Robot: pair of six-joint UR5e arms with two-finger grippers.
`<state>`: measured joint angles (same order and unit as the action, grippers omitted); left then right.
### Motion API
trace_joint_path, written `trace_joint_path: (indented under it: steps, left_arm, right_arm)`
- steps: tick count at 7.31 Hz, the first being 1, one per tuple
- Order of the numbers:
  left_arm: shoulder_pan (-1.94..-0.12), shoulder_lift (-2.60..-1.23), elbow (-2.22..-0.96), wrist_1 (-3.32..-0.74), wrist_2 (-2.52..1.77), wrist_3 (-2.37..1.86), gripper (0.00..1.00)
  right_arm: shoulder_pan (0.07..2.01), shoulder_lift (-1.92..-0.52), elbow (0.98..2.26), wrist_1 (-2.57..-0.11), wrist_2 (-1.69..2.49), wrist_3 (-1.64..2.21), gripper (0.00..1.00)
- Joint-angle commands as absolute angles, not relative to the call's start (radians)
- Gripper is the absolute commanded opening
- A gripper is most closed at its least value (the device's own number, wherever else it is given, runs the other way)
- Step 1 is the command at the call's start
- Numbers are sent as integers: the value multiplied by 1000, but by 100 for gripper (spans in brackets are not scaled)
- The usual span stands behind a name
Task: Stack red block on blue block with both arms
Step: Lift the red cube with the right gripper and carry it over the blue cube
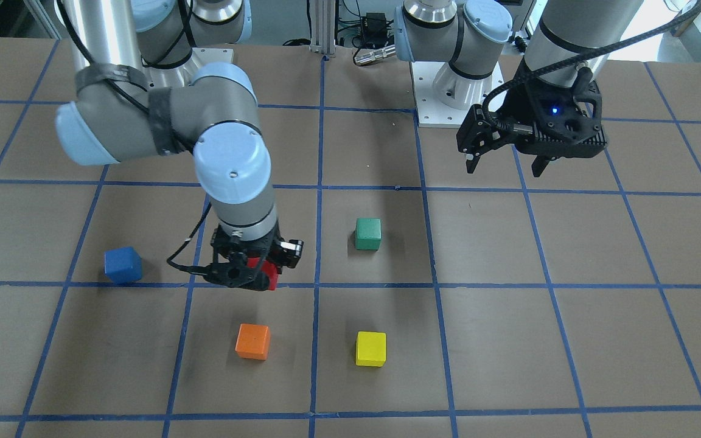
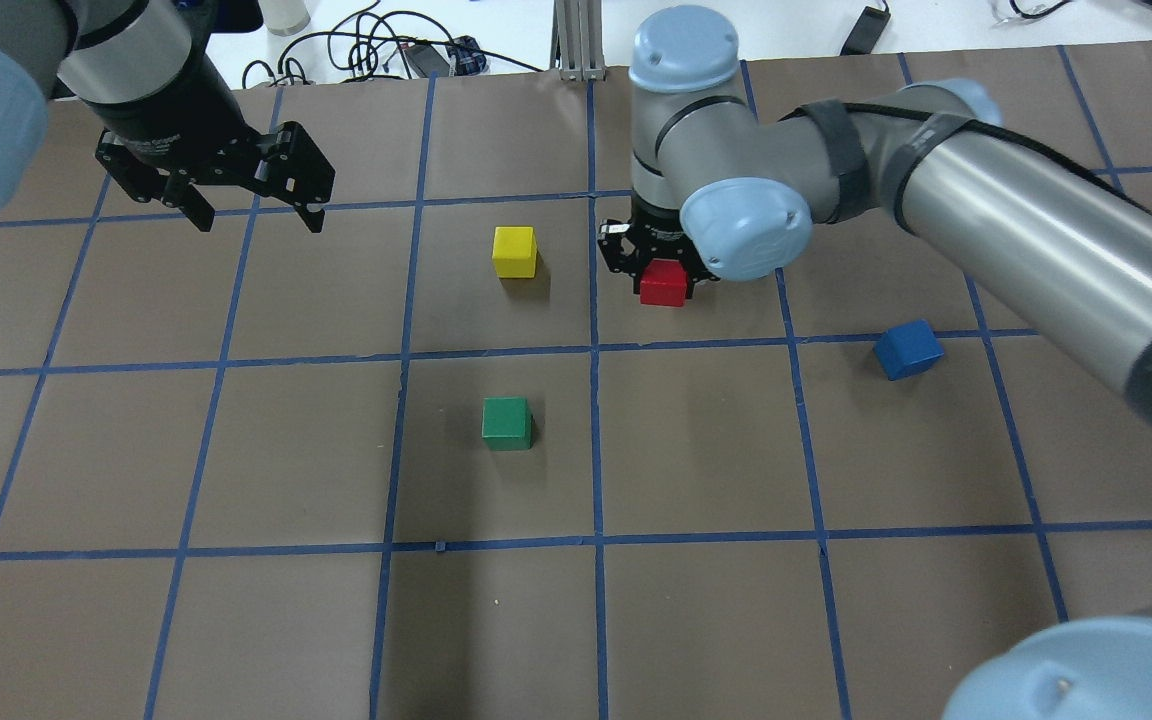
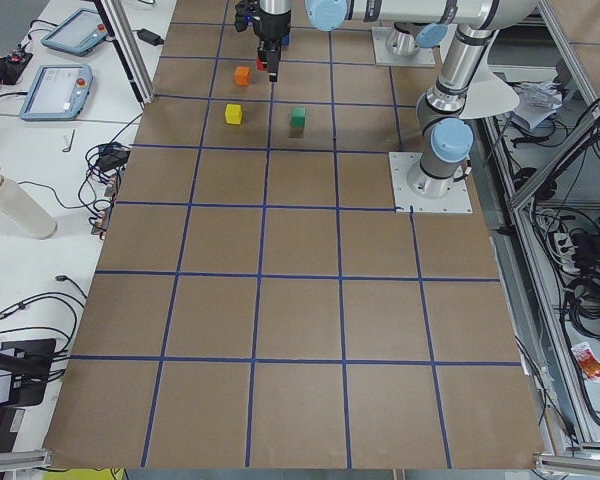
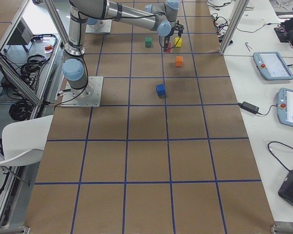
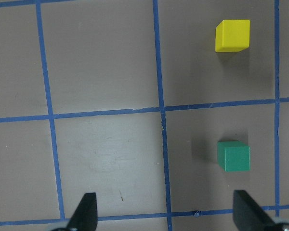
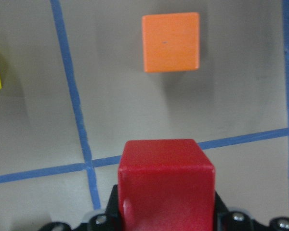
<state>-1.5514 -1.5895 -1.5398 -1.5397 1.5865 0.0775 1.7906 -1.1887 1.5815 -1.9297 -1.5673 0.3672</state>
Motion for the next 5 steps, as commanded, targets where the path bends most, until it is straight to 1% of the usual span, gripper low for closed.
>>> trace_joint_path:
  steps: [1,3,5]
  left_arm:
    - [-1554,-1600,-1542,-1537,1586,77,100]
    - [-1555,-1574,-1554,-1537,1586,77,100]
    - [-1555,-1574,-1554,-1537,1586,77,100]
  right_arm:
    - [1637,-1288,1598,-1818,-1571,159,0]
    - [1507,-1324,1638,-1775,-1571,-1,0]
    - [1396,-1351,1721,-1793,-1568,-226,0]
